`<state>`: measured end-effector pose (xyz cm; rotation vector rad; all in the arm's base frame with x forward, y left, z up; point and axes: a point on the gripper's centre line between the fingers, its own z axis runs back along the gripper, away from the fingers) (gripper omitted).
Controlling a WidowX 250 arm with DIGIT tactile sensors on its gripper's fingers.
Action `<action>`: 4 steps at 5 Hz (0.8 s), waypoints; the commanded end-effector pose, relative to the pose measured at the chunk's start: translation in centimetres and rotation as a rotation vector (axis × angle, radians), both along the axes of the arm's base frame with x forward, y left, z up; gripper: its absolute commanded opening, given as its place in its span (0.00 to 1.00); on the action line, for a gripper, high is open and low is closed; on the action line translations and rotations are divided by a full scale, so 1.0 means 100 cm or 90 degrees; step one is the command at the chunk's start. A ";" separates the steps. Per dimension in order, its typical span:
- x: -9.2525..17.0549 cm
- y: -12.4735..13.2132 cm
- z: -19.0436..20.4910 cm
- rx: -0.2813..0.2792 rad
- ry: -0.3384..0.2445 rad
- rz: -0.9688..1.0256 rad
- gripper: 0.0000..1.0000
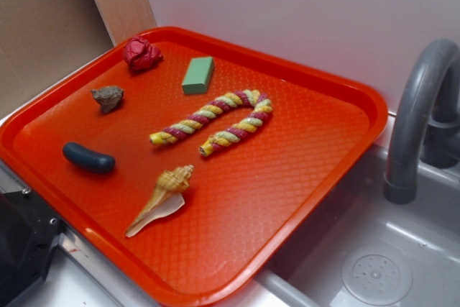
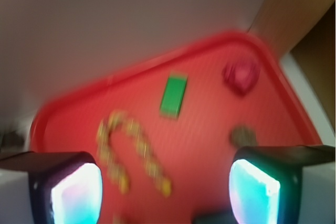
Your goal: Grab the red paper.
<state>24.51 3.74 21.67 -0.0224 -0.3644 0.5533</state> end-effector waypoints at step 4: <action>0.043 0.126 -0.095 0.180 -0.029 0.217 1.00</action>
